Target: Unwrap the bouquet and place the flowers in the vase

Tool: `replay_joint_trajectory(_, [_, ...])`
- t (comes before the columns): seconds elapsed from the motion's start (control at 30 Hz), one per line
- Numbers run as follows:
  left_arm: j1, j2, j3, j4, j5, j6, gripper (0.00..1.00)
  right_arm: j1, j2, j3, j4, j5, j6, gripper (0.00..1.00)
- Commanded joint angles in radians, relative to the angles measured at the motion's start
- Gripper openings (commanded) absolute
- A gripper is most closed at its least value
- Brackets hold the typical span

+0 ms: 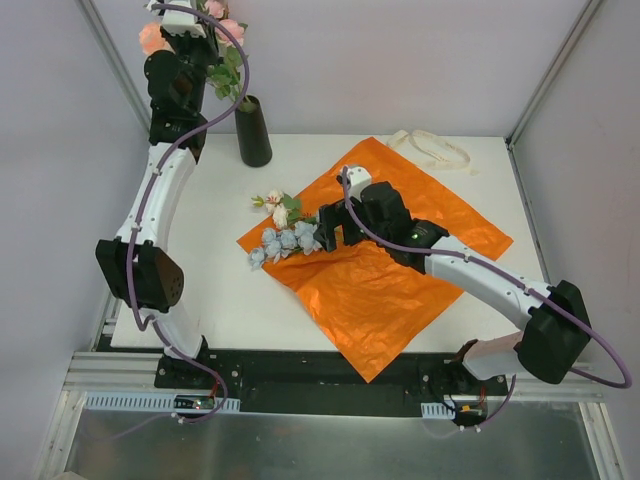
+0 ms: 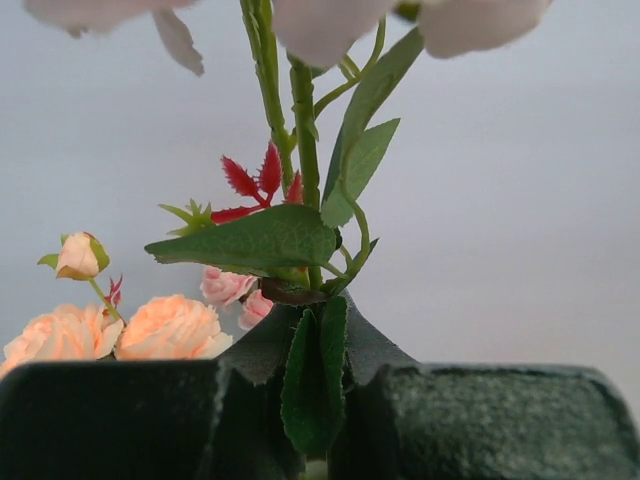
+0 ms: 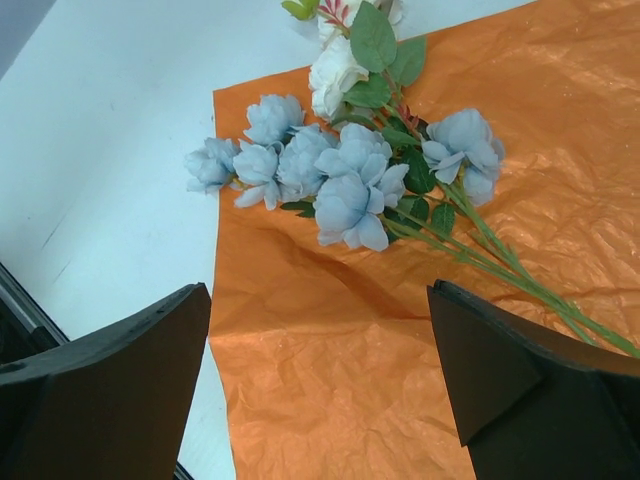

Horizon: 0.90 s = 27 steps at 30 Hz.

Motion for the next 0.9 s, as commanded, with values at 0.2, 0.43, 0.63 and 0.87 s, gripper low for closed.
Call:
replay_joint_trajectory(0.2, [0.04,0.102,-0.023,0.2,0.005,0.028,0.0,-0.023,-0.033,0.017,-0.062,0.056,-0.054,0.99])
replay_joint_trajectory(0.43, [0.032,0.109,-0.146,0.188,-0.016,-0.074,0.0,-0.037,-0.061,0.007,-0.114,0.105,-0.069,0.99])
replay_joint_trajectory(0.63, [0.029,0.086,-0.159,-0.049,-0.039,-0.137,0.31,-0.053,-0.075,0.008,-0.143,0.113,-0.107,0.97])
replay_joint_trajectory(0.87, [0.029,-0.052,-0.229,-0.235,0.054,-0.231,0.61,-0.087,-0.091,-0.002,-0.179,0.09,-0.169,0.84])
